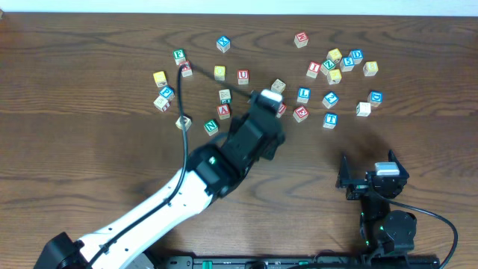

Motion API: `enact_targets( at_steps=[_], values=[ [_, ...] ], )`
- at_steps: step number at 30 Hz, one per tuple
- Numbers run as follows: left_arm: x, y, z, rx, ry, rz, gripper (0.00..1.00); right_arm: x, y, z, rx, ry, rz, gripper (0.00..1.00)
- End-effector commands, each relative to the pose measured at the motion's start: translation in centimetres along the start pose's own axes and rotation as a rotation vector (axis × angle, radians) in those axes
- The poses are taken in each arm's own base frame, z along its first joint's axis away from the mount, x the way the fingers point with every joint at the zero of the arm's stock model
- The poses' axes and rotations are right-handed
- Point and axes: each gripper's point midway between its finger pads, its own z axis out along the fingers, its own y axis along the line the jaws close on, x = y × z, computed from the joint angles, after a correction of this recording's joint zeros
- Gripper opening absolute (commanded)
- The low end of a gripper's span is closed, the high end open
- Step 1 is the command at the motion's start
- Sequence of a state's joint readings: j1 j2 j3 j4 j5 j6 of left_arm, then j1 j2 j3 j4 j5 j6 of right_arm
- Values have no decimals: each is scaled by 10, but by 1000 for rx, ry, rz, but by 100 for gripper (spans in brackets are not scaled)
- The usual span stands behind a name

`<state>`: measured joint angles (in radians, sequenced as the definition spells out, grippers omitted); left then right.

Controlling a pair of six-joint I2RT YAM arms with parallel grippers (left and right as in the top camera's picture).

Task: Spell out CORL
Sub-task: 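Lift the R block and carry it toward the C and O blocks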

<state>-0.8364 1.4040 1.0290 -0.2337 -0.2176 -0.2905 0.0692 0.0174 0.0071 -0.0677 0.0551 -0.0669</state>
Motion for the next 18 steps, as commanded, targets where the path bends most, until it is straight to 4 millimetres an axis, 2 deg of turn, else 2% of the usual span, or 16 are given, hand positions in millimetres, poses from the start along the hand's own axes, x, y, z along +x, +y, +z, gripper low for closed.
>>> enact_targets(
  at_steps=[1, 4, 10, 13, 18],
  values=[
    [43, 22, 15, -72, 35, -137, 7, 0, -1, 0, 2, 0, -1, 99],
    [70, 28, 29, -102, 101, -119, 7, 0, -1, 0, 2, 0, -1, 99],
    [103, 28, 53, -116, 206, -94, 8, 0, -1, 0, 2, 0, -1, 99],
    [116, 23, 59, -96, 250, -123, 8, 0, -1, 0, 2, 0, -1, 99],
    [125, 25, 64, -114, 274, -151, 7, 0, 0, 0, 1, 0, -1, 99]
  ],
)
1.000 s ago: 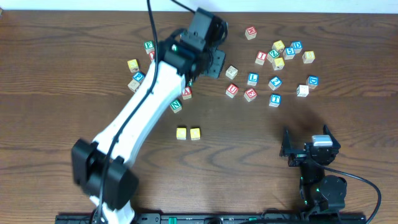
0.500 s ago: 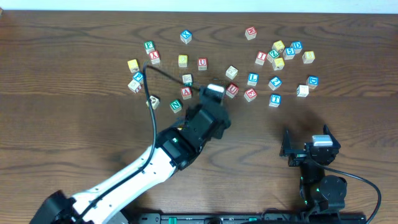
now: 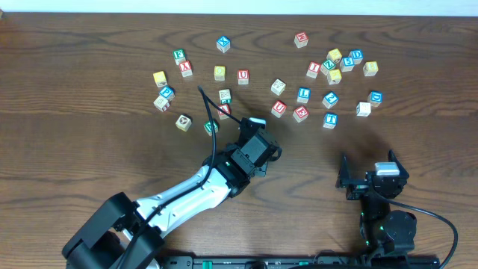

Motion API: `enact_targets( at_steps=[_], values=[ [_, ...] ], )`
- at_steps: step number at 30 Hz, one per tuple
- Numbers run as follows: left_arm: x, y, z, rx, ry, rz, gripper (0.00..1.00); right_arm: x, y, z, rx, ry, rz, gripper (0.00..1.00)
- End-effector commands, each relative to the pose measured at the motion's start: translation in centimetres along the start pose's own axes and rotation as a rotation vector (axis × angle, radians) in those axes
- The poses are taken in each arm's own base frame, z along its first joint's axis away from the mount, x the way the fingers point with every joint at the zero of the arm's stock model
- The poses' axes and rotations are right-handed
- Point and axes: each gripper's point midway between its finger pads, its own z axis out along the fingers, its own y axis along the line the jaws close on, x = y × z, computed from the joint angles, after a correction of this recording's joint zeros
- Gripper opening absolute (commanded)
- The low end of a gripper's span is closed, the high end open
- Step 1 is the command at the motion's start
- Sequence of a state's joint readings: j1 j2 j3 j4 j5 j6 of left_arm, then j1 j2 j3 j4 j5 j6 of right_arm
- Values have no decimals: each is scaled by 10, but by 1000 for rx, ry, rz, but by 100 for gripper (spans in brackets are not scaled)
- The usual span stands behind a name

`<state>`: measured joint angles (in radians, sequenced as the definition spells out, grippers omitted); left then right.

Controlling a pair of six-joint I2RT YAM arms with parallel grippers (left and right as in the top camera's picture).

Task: Spell out CORL
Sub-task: 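Lift the R block and carry it toward the C and O blocks, then lower the R block right of the O block and open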

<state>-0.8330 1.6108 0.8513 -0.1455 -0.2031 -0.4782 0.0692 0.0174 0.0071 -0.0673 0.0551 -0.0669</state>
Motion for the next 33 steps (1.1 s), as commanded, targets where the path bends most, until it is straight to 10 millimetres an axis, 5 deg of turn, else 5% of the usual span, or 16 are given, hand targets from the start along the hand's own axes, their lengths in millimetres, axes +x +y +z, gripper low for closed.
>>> enact_targets(
  at_steps=[1, 33],
  values=[
    [4, 0, 3, 2, 17, -47, 7, 1, -1, 0, 1, 0, -1, 99],
    [34, 3, 15, -99, 63, -82, 7, 1, 0, 0, 1, 0, -1, 99]
  ],
)
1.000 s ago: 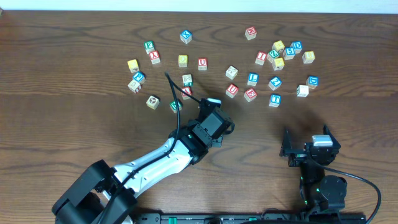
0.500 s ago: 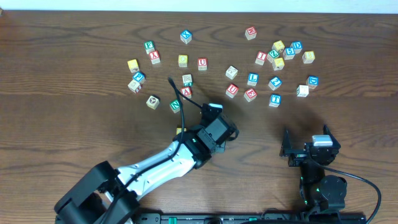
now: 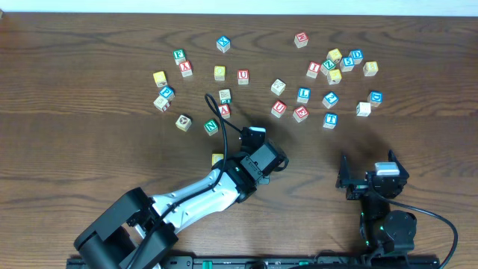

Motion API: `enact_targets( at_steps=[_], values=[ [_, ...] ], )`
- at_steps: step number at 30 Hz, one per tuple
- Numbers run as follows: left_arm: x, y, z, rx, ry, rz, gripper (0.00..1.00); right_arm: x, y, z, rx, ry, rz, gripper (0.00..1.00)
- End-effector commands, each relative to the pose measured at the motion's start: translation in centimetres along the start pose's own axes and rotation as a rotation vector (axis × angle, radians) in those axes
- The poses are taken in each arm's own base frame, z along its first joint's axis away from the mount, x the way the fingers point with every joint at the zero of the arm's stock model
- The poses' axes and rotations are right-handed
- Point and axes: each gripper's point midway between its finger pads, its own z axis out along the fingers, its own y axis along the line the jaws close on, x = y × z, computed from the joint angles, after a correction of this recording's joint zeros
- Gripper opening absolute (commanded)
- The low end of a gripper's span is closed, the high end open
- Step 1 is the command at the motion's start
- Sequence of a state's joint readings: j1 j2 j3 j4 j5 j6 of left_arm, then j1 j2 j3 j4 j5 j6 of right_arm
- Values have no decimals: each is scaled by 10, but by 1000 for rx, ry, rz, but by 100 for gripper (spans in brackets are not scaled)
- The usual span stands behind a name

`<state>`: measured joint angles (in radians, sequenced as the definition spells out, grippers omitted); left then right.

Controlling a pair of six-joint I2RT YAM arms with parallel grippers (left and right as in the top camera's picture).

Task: Spell out CORL
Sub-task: 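Lower the R block right of the O block and open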

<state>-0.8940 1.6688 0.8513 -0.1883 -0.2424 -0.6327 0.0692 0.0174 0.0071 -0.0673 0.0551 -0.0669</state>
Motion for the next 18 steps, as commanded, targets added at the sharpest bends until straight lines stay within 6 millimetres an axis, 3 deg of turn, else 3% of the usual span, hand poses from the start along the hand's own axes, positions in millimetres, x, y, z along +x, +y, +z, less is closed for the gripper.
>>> enact_targets(
  at_steps=[1, 7, 18],
  values=[
    [5, 8, 8, -47, 5, -6, 7, 1, -1, 0, 2, 0, -1, 99],
    [16, 13, 19, -75, 37, -13, 7, 1, -1, 0, 2, 0, -1, 99],
    [13, 10, 19, -65, 26, -18, 11, 1, -1, 0, 1, 0, -1, 99]
  ],
)
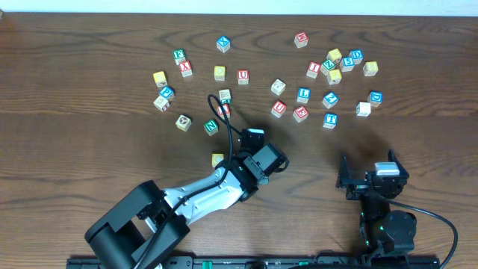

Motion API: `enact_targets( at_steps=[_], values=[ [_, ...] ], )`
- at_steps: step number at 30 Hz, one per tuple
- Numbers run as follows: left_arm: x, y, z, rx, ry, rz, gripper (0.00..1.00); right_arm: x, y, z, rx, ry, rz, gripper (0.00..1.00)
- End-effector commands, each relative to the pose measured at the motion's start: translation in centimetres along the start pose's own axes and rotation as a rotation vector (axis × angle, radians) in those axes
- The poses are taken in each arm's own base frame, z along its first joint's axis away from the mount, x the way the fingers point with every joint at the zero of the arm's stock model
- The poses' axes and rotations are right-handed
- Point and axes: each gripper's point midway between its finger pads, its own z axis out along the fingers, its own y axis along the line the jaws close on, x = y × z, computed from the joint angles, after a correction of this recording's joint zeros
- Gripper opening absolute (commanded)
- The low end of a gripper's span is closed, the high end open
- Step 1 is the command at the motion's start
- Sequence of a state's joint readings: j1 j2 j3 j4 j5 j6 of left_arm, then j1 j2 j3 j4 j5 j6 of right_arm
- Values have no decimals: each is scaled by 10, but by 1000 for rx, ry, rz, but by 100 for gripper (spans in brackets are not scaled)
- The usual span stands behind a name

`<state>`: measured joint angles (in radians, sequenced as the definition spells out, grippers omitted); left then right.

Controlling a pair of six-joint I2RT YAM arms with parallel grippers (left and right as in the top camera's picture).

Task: Spell out CORL
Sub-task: 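Lower the R block right of the O block and open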

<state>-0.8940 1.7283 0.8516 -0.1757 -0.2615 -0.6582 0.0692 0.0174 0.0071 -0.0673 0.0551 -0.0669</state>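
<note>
My left gripper (255,137) hovers low over bare table below the scattered letter blocks. The wrist hides its fingers, so I cannot tell how they stand. A yellow block (217,159) lies alone on the table just left of the left forearm, apart from the gripper; its letter is too small to read. Among the scattered blocks, a blue block that looks like L (303,95) sits right of centre. My right gripper (371,176) rests near the front right, open and holding nothing.
Several letter blocks spread across the far half of the table, from a yellow block (160,78) at the left to a cluster (343,63) at the right. A green N block (211,127) lies close to the left arm's black cable (224,112).
The left arm's elbow and rear links have shifted slightly. The gripper and the lone yellow block stay where they were. The right arm has not moved.
My left gripper was first up among the blocks near the middle of the spread. Then it stood nearer the front, below the blocks. Later a yellow block lay alone on the table left of the forearm, and it lies there now.
</note>
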Motion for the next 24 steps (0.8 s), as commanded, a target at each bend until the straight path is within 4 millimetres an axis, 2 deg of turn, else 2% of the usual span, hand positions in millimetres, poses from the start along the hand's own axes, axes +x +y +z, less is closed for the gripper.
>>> enact_targets(
  at_steps=[1, 2, 3, 7, 11, 19, 24],
  values=[
    [3, 4, 4, -21, 4, -7, 15, 1, -1, 0, 1, 0, -1, 99],
    [3, 3, 4, -20, 3, -7, 17, 1, -1, 0, 1, 0, -1, 99],
    [3, 3, 4, -20, 2, -7, 26, 1, -1, 0, 1, 0, -1, 99],
    [2, 3, 4, -18, 1, -8, 41, 1, -1, 0, 1, 0, -1, 99],
    [0, 1, 4, -13, -4, -5, 46, 1, 0, 0, 1, 0, -1, 99],
    [-4, -2, 3, -4, -15, 7, 45, 1, -1, 0, 2, 0, -1, 99],
    [-16, -9, 0, 11, -47, 49, 47, 1, -1, 0, 1, 0, -1, 99]
  ],
)
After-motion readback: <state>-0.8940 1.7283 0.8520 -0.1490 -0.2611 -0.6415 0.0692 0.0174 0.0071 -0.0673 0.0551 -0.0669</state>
